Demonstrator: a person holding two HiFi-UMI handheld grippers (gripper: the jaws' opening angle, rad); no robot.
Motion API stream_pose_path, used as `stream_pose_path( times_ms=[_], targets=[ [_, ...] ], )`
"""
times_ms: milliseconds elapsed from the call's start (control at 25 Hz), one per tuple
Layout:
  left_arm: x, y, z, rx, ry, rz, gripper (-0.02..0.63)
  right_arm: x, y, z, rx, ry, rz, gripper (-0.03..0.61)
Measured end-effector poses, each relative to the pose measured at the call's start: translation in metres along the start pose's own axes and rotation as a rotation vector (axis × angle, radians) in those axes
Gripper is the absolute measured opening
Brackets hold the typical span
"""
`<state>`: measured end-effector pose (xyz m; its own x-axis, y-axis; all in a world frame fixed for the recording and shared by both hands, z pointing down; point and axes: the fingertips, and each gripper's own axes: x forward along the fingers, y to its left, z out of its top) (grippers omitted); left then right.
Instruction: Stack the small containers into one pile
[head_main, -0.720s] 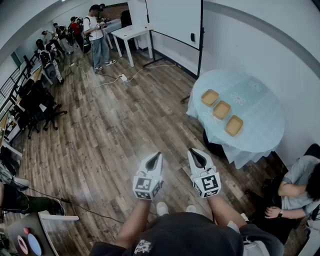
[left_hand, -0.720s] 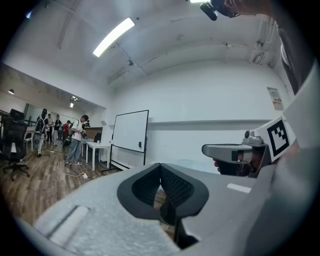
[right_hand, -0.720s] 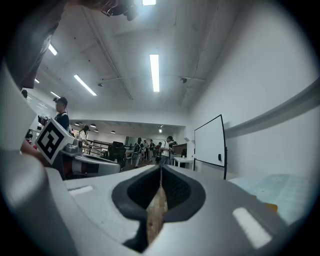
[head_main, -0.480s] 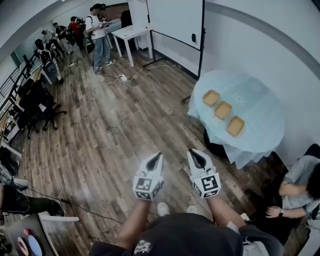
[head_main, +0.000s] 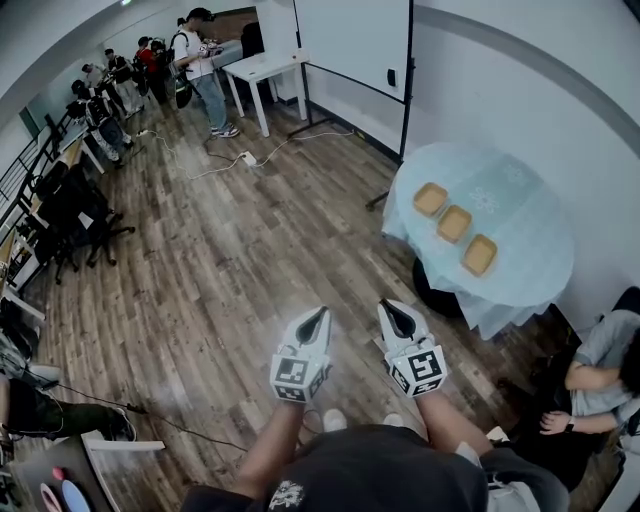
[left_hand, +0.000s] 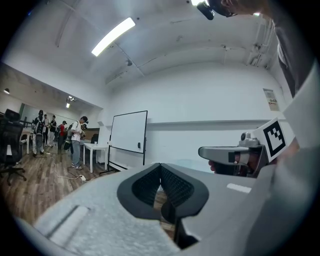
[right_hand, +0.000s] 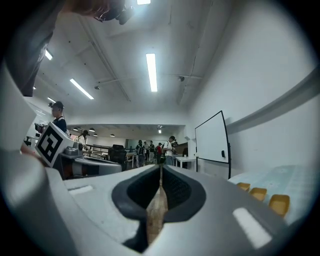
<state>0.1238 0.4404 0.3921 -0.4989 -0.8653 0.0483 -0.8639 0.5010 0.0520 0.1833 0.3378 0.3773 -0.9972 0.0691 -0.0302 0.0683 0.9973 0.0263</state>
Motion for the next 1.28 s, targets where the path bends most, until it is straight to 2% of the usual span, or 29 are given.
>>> stream_pose_path(
  times_ms=[320, 560, 920, 1280],
  targets=[
    [-0.009, 0.012, -0.011, 0.008, 0.019, -0.073, 0.005, 0.008, 0.020, -0.006, 0.015, 0.018, -0.042, 0.003],
    [0.000, 0.016, -0.016, -0.003, 0.027, -0.096, 0.005, 0.010, 0.019, -0.011, 0.004, 0.038, -0.043, 0.003],
    [0.047, 0.010, -0.018, -0.002, 0.046, -0.106, 0.005, 0.028, -0.031, -0.014, 0.014, 0.039, -0.053, 0.003],
    [0.124, 0.004, -0.009, 0.020, 0.058, -0.096, 0.005, 0.053, -0.104, -0.015, 0.028, 0.036, -0.049, 0.003]
  ],
)
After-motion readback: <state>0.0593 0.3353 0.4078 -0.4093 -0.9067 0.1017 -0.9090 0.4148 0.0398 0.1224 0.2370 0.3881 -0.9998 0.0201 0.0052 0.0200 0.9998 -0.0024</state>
